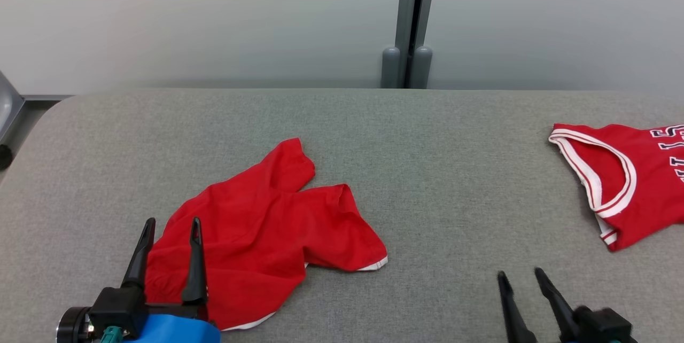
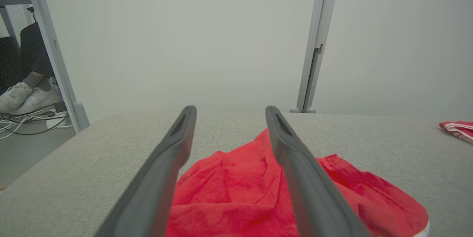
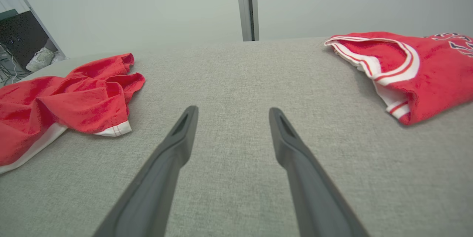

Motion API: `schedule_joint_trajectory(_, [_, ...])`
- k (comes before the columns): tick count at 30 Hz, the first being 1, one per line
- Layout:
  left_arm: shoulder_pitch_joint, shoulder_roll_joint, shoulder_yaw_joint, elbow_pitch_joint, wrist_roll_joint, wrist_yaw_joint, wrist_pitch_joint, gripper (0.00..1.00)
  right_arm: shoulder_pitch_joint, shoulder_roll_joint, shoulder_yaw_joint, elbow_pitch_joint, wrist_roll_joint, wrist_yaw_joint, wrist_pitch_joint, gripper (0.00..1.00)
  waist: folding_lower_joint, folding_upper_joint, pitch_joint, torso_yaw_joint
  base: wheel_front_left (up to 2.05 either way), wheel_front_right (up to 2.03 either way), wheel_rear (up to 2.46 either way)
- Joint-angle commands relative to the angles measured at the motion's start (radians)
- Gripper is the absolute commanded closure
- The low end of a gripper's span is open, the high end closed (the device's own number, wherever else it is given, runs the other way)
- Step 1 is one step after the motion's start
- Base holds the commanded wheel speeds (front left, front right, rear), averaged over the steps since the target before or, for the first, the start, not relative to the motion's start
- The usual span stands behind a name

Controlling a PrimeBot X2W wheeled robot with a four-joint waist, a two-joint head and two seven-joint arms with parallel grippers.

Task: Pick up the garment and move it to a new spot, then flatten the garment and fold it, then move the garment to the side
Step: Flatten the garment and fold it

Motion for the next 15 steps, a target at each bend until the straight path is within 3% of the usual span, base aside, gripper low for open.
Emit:
schedule_joint_trajectory(1, [-0.018,-0.001,0.001,0.0,0.005,-0.005,-0.002,0.0,-0.038,-0.002,0.023,0.005,-0.007,0.0,-0.002,0.0,0.0,0.0,0.008,0.009,0.0,0.0,0.0])
schedule_joint_trajectory(7, [-0.037,-0.003,-0.011,-0.006,0.007,-0.01,-0.002,0.0,-0.186,-0.003,0.177,0.053,-0.018,0.0,0.023,0.0,0.0,0.0,0.041,0.044,0.0,0.0,0.0])
schedule_joint_trajectory(15, [-0.067,-0.011,-0.036,-0.006,-0.004,-0.013,-0.002,0.0,-0.394,-0.003,0.299,0.277,-0.008,0.0,0.046,0.0,0.0,0.0,0.093,0.111,0.0,0.0,0.0])
